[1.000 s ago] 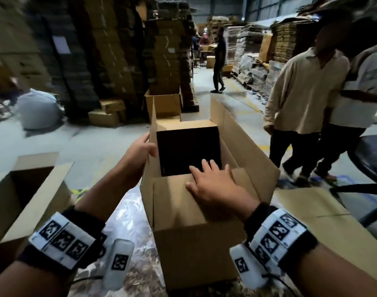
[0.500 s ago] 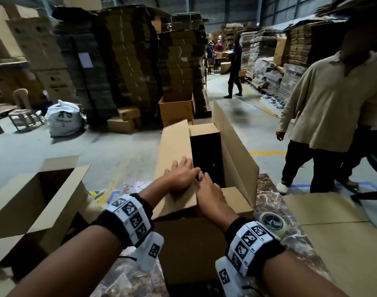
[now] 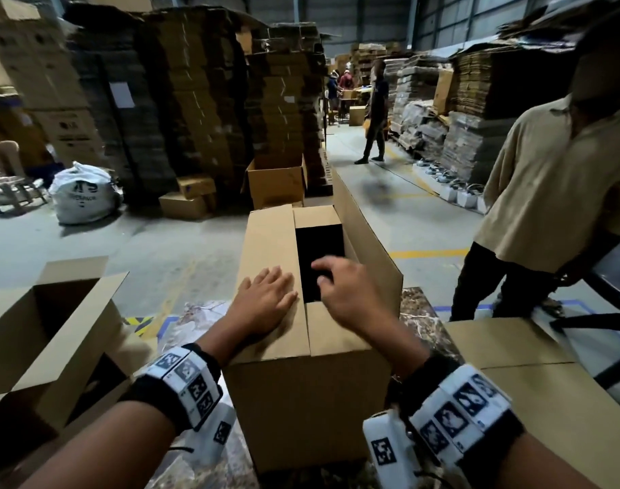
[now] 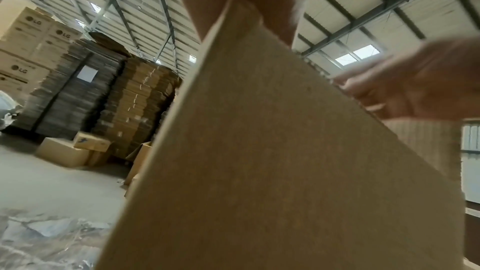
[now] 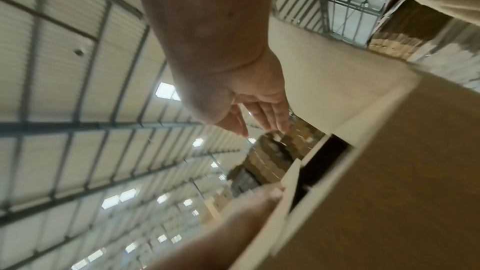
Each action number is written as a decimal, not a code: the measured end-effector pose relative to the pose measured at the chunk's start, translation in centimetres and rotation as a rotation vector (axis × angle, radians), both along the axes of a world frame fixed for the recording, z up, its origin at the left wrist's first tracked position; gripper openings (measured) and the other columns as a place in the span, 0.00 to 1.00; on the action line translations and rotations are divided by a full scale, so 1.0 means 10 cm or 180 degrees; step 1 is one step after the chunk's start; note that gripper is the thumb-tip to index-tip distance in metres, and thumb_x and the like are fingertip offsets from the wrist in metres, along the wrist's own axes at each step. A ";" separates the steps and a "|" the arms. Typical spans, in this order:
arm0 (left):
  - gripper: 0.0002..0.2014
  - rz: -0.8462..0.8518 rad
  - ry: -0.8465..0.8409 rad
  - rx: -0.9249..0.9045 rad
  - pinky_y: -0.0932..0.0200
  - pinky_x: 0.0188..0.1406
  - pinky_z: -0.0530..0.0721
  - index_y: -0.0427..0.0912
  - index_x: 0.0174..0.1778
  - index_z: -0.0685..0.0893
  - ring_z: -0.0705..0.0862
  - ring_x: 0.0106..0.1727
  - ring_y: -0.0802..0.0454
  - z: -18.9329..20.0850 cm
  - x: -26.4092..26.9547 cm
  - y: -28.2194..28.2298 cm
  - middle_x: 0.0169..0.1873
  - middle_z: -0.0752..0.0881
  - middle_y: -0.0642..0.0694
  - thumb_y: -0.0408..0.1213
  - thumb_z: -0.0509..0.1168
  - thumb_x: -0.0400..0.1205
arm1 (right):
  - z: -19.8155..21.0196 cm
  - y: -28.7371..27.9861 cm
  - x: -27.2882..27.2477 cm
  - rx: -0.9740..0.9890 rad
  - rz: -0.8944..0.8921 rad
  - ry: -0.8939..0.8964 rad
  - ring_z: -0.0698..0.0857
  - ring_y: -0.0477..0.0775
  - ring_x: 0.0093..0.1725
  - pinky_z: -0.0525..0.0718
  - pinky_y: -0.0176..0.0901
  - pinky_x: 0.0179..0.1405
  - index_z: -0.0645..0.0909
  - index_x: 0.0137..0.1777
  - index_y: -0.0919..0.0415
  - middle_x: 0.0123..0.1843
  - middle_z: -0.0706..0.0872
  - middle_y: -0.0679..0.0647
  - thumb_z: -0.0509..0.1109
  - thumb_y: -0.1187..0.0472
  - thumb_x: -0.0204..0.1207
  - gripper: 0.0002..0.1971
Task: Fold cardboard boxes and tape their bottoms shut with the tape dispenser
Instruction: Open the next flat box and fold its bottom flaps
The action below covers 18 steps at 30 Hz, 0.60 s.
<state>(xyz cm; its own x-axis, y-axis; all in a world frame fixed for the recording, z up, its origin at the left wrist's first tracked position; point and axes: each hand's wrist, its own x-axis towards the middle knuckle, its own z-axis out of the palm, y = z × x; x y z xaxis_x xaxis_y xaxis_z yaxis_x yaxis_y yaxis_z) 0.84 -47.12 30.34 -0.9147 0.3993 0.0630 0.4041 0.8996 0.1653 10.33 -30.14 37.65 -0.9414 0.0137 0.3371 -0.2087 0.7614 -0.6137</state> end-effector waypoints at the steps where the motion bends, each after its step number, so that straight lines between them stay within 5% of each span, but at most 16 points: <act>1: 0.31 0.0139 0.0080 0.0001 0.37 0.82 0.50 0.50 0.86 0.57 0.50 0.87 0.45 0.01 0.02 0.01 0.87 0.53 0.44 0.60 0.46 0.88 | 0.18 0.05 0.07 -0.0132 -0.0013 0.0259 0.87 0.54 0.59 0.83 0.45 0.61 0.85 0.66 0.58 0.61 0.89 0.55 0.65 0.64 0.82 0.15; 4: 0.36 0.0510 0.0072 0.0128 0.25 0.77 0.53 0.48 0.83 0.60 0.51 0.85 0.37 0.00 0.03 -0.01 0.85 0.55 0.40 0.67 0.47 0.84 | 0.71 0.32 0.24 -0.0654 -0.0268 0.1020 0.85 0.37 0.41 0.80 0.21 0.41 0.87 0.61 0.56 0.48 0.89 0.48 0.67 0.61 0.82 0.11; 5: 0.37 0.0586 0.0055 0.0191 0.23 0.76 0.55 0.48 0.81 0.61 0.51 0.85 0.34 0.00 0.03 -0.02 0.85 0.56 0.39 0.69 0.48 0.82 | 0.83 0.44 0.24 -0.0772 -0.0431 0.1183 0.83 0.33 0.38 0.77 0.19 0.37 0.88 0.58 0.55 0.45 0.88 0.46 0.68 0.60 0.82 0.10; 7: 0.37 0.0662 0.0044 0.0266 0.22 0.73 0.63 0.49 0.78 0.63 0.53 0.84 0.31 0.00 0.02 -0.02 0.83 0.58 0.38 0.71 0.48 0.81 | 0.85 0.70 0.10 -0.1032 -0.0781 0.1190 0.85 0.39 0.40 0.81 0.30 0.40 0.88 0.54 0.52 0.45 0.90 0.48 0.68 0.56 0.79 0.09; 10: 0.35 0.0631 0.0023 0.0332 0.24 0.67 0.73 0.49 0.74 0.65 0.55 0.81 0.29 -0.02 0.02 -0.03 0.79 0.63 0.37 0.72 0.48 0.80 | 0.60 0.97 -0.20 -0.1833 -0.0939 0.0238 0.86 0.56 0.53 0.81 0.45 0.47 0.85 0.54 0.49 0.56 0.90 0.56 0.61 0.50 0.78 0.13; 12: 0.33 0.0642 0.0021 0.0347 0.26 0.66 0.74 0.49 0.69 0.67 0.56 0.81 0.29 -0.02 0.02 -0.03 0.78 0.65 0.37 0.71 0.48 0.80 | 0.33 1.00 -0.26 -0.2245 -0.0730 -0.0698 0.83 0.54 0.49 0.75 0.44 0.42 0.84 0.59 0.54 0.59 0.87 0.58 0.56 0.55 0.86 0.14; 14: 0.32 0.0653 0.0042 0.0332 0.27 0.67 0.73 0.49 0.68 0.69 0.56 0.81 0.30 -0.02 0.02 -0.03 0.78 0.64 0.36 0.72 0.48 0.80 | 0.14 0.91 -0.23 -0.2358 -0.0432 -0.1185 0.82 0.52 0.42 0.74 0.46 0.41 0.85 0.60 0.57 0.52 0.88 0.56 0.57 0.58 0.87 0.15; 16: 0.33 0.0649 0.0042 0.0309 0.28 0.68 0.72 0.49 0.69 0.69 0.55 0.82 0.30 -0.02 0.03 -0.03 0.80 0.63 0.36 0.72 0.47 0.80 | -0.01 0.76 -0.23 -0.2060 -0.0136 -0.1135 0.85 0.52 0.48 0.79 0.48 0.50 0.85 0.62 0.52 0.52 0.88 0.51 0.58 0.58 0.88 0.13; 18: 0.34 0.0655 0.0068 0.0276 0.28 0.67 0.73 0.49 0.68 0.68 0.55 0.82 0.29 -0.03 0.03 -0.04 0.80 0.63 0.36 0.73 0.45 0.80 | -0.17 0.63 -0.34 -0.1241 0.0022 -0.1158 0.79 0.55 0.72 0.75 0.50 0.71 0.76 0.76 0.50 0.73 0.81 0.51 0.55 0.50 0.89 0.19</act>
<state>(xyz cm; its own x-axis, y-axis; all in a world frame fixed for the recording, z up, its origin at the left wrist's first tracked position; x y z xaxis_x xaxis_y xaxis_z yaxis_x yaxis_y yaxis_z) 1.15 -47.51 30.02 -0.9744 0.1965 0.1091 0.2176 0.9464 0.2389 6.89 -23.86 35.94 -0.9970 0.0661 -0.0400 0.0661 0.4618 -0.8845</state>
